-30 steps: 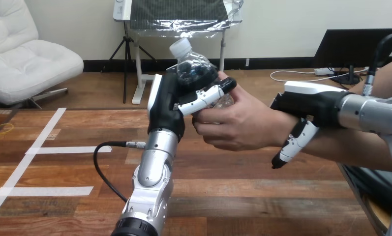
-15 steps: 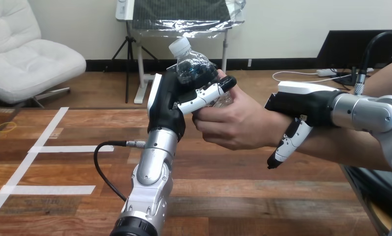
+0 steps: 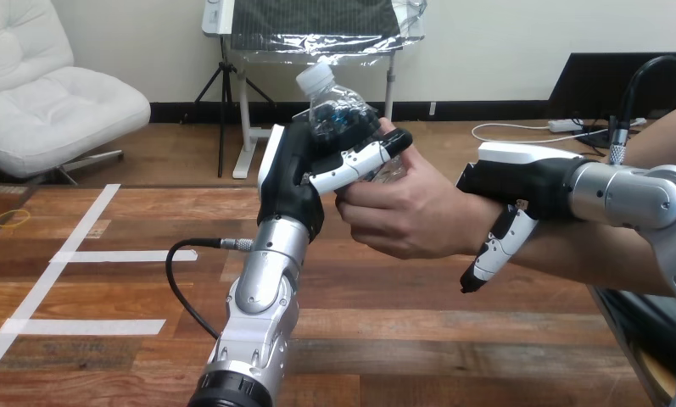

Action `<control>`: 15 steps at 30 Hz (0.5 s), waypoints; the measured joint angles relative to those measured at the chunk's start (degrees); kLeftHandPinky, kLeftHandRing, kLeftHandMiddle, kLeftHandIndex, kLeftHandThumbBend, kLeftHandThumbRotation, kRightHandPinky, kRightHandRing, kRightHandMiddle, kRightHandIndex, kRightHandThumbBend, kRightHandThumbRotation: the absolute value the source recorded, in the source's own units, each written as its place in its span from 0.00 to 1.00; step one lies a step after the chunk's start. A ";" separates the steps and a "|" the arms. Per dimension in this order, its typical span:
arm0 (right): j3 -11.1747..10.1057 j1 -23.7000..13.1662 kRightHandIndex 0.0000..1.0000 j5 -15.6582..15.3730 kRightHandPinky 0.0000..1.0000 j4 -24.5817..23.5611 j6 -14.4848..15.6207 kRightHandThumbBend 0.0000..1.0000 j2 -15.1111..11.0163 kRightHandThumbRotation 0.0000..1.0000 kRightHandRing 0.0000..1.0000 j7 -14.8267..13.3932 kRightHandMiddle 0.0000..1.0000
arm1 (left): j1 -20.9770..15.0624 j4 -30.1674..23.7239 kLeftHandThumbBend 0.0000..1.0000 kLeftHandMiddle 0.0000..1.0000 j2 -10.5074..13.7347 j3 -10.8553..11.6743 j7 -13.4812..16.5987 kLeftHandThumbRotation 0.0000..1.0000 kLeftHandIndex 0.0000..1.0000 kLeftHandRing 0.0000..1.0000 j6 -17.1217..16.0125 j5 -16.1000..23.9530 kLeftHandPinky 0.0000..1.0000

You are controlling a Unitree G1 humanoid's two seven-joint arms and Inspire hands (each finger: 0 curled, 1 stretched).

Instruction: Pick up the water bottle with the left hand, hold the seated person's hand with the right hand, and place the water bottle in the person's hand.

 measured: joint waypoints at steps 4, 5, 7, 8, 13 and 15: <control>0.01 0.00 0.34 0.04 0.23 0.00 -0.01 0.85 0.00 0.00 0.30 0.00 0.37 | 0.04 -0.58 0.69 0.38 -0.04 -0.23 -0.16 0.00 0.42 0.33 0.36 0.00 0.29; 0.01 0.00 0.34 0.06 0.23 0.00 -0.04 0.85 -0.01 0.00 0.30 0.00 0.37 | 0.06 -0.74 0.69 0.38 -0.05 -0.27 -0.18 0.00 0.42 0.33 0.47 0.00 0.29; 0.00 0.00 0.34 0.12 0.22 0.01 -0.13 0.85 -0.03 0.00 0.30 0.00 0.37 | 0.10 -1.03 0.69 0.38 -0.06 -0.32 -0.31 0.00 0.42 0.33 0.65 -0.03 0.29; 0.00 0.00 0.34 0.14 0.22 0.02 -0.20 0.85 -0.04 0.00 0.30 0.00 0.37 | 0.11 -1.13 0.70 0.39 -0.07 -0.33 -0.39 0.00 0.42 0.33 0.67 -0.03 0.29; 0.00 0.00 0.36 0.38 0.23 0.12 -0.48 0.87 -0.14 0.02 0.30 0.00 0.37 | 0.31 -1.70 0.72 0.45 -0.08 -0.59 -0.55 0.08 0.49 0.38 0.81 0.06 0.31; 0.00 0.00 0.38 0.47 0.24 0.12 -0.48 0.88 -0.19 0.04 0.31 0.01 0.39 | 0.47 -2.13 0.74 0.51 -0.07 -0.71 -0.55 0.18 0.55 0.44 1.11 0.36 0.34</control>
